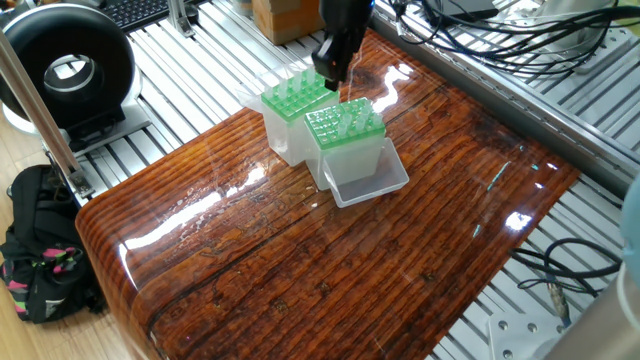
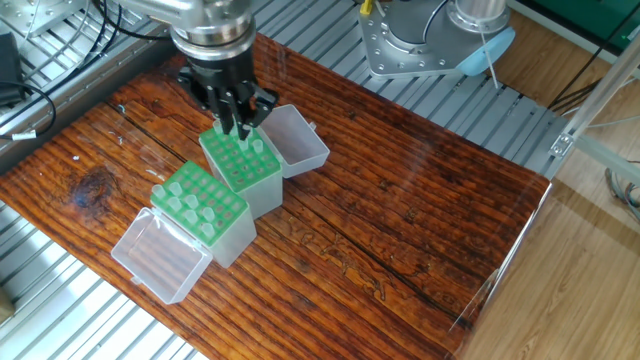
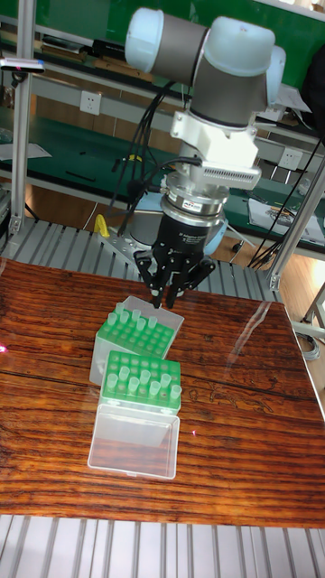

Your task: Transfer all large pipette tips from one holder to another

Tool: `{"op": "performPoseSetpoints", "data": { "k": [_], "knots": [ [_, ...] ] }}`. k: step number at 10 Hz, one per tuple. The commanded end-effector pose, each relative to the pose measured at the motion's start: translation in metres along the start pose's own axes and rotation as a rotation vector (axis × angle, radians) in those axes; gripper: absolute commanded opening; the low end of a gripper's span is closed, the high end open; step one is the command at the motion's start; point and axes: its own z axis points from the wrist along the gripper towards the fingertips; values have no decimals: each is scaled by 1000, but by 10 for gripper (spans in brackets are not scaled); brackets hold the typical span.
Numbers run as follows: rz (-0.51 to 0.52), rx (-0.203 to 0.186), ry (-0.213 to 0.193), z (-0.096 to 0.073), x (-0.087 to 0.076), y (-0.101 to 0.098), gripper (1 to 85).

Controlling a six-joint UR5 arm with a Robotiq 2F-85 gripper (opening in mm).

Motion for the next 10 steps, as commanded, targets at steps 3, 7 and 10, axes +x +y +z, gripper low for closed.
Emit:
{"op": "performPoseSetpoints", "data": {
  "k": [3, 7, 10],
  "knots": [
    [12, 9, -4, 22, 0, -5, 253],
    [-5, -4, -27, 41, -1, -19, 253],
    [9, -7, -15, 51, 3, -17, 253]
  ]
}}
